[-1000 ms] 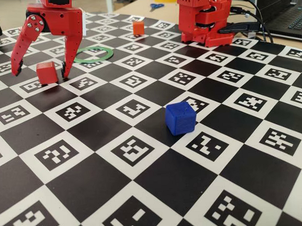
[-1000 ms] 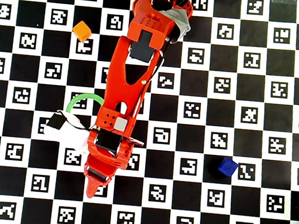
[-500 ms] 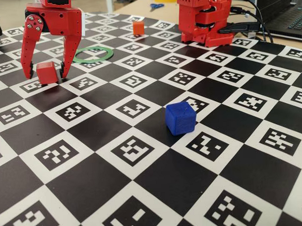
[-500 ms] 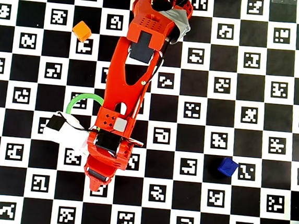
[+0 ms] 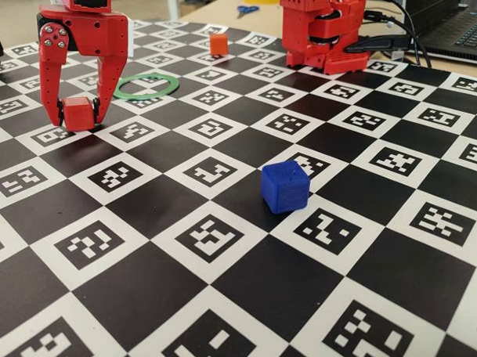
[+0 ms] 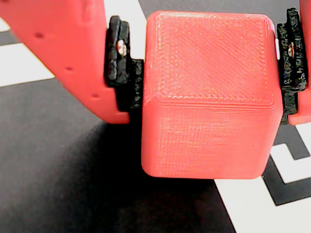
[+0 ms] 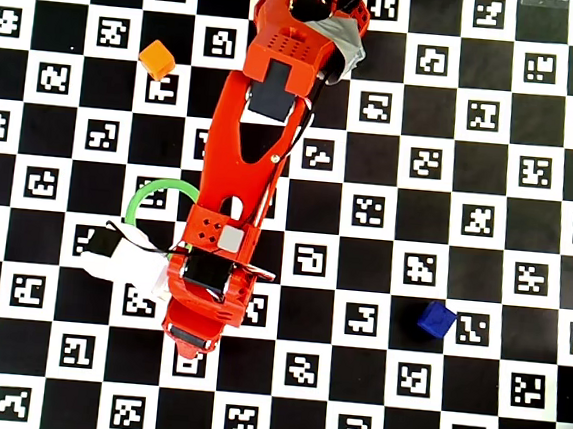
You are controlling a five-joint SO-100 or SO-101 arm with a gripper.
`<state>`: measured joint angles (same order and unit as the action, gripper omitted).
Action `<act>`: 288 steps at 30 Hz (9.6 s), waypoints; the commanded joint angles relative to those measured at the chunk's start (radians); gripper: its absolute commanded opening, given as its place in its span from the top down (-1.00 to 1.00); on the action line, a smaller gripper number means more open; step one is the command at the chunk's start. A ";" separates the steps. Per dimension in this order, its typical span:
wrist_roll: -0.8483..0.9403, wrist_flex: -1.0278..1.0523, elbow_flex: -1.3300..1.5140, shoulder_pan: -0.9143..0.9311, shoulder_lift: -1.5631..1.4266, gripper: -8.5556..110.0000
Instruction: Grab the red cube then put it in the green circle then put the blue cube on top and finally the orange cube on top
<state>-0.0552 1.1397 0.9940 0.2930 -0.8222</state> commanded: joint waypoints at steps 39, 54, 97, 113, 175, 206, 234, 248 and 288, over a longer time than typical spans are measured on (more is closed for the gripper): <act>0.657 0.285 0.614 0.186 -0.953 0.75; 0.742 0.189 0.660 0.301 -0.834 0.75; 0.672 -0.235 0.900 0.322 -0.646 0.74; 0.646 -0.236 0.888 0.313 -0.629 0.74; 0.565 -0.097 0.879 0.281 -0.816 0.19; -0.365 0.469 0.337 -0.532 -0.790 0.20; -0.787 0.528 -0.472 -0.827 -0.107 0.25; -0.913 0.476 -0.491 -0.781 0.000 0.25; -0.931 0.408 -0.584 -0.765 0.170 0.27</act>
<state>-0.9802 1.5631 0.4970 -0.4863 -0.6274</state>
